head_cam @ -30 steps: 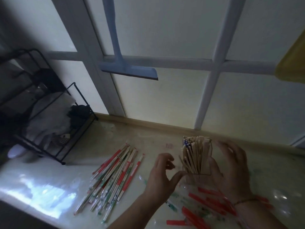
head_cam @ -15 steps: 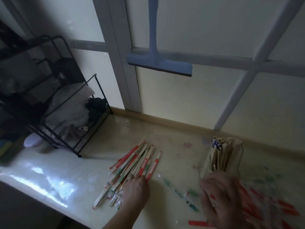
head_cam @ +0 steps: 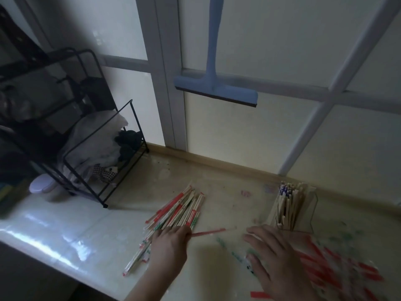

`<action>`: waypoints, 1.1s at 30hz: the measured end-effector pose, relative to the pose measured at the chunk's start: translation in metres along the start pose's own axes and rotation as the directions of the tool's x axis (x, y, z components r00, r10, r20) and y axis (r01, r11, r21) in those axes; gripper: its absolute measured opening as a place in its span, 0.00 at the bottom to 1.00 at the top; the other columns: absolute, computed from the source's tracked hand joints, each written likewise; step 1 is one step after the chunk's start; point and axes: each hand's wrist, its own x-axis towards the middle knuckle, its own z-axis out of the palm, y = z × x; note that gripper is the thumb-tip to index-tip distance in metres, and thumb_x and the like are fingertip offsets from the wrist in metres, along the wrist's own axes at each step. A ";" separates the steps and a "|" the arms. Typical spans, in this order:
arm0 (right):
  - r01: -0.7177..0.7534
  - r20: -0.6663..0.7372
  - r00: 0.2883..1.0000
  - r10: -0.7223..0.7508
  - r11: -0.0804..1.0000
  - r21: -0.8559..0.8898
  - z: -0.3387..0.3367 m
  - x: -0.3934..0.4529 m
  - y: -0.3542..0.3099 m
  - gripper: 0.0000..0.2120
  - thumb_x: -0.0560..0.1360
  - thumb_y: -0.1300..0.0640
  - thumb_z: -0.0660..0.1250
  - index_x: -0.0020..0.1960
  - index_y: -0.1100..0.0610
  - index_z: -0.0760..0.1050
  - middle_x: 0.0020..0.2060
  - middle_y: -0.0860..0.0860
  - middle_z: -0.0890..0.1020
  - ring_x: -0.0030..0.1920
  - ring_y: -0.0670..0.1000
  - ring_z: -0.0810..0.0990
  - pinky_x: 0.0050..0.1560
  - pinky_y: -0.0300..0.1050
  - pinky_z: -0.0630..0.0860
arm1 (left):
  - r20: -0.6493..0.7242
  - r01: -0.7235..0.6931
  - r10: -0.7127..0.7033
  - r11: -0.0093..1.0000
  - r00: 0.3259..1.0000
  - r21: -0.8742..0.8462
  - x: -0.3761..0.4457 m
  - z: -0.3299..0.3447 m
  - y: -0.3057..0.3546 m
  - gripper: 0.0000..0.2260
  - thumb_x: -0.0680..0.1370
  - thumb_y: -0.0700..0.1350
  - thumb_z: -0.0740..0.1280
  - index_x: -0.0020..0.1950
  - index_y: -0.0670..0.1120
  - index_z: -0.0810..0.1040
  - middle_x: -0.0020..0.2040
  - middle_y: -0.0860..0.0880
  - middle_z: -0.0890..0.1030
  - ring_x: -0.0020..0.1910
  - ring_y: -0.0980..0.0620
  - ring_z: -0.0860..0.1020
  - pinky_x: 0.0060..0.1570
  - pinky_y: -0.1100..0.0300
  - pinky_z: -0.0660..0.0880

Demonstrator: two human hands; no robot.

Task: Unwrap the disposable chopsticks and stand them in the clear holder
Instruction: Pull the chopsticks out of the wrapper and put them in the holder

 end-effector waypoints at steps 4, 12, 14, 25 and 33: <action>-0.122 0.164 0.977 0.136 0.988 -0.093 -0.001 -0.004 0.002 0.23 0.79 0.40 0.54 0.64 0.51 0.75 0.62 0.46 0.77 0.64 0.51 0.73 0.65 0.48 0.66 | 0.301 -0.098 0.169 0.967 0.938 -0.237 0.018 -0.051 0.015 0.06 0.76 0.46 0.65 0.49 0.54 0.80 0.40 0.59 0.80 0.42 0.59 0.79 0.42 0.63 0.74; -0.559 0.379 0.819 0.430 0.748 0.358 -0.050 -0.003 -0.020 0.06 0.76 0.50 0.69 0.45 0.39 0.81 0.33 0.49 0.83 0.34 0.41 0.80 0.40 0.38 0.76 | 0.277 -0.089 0.233 0.889 0.932 -0.449 0.060 -0.095 0.056 0.08 0.76 0.49 0.73 0.54 0.55 0.81 0.44 0.59 0.83 0.44 0.63 0.81 0.45 0.66 0.78; -0.660 0.408 0.751 0.519 0.585 0.471 -0.059 -0.002 -0.024 0.05 0.74 0.49 0.70 0.40 0.41 0.81 0.29 0.53 0.83 0.29 0.45 0.78 0.37 0.40 0.73 | 0.175 0.099 0.022 0.755 0.984 -0.648 0.065 -0.093 0.067 0.15 0.73 0.49 0.75 0.58 0.53 0.79 0.49 0.56 0.84 0.46 0.60 0.83 0.45 0.64 0.79; -0.733 0.510 0.677 0.530 0.421 0.535 -0.071 -0.019 -0.029 0.09 0.80 0.62 0.61 0.46 0.61 0.79 0.27 0.57 0.82 0.27 0.46 0.78 0.32 0.34 0.71 | 0.413 0.444 -0.301 0.039 0.859 -0.895 0.058 -0.083 0.134 0.04 0.77 0.38 0.69 0.50 0.40 0.82 0.46 0.42 0.86 0.46 0.46 0.85 0.42 0.56 0.81; -0.738 0.526 0.669 0.525 0.386 0.554 -0.078 -0.024 -0.028 0.12 0.79 0.64 0.62 0.39 0.62 0.79 0.25 0.57 0.80 0.29 0.50 0.77 0.34 0.31 0.70 | 0.416 0.449 -0.313 0.040 0.854 -0.893 0.049 -0.079 0.148 0.04 0.77 0.37 0.69 0.48 0.38 0.83 0.44 0.41 0.86 0.45 0.47 0.85 0.43 0.56 0.81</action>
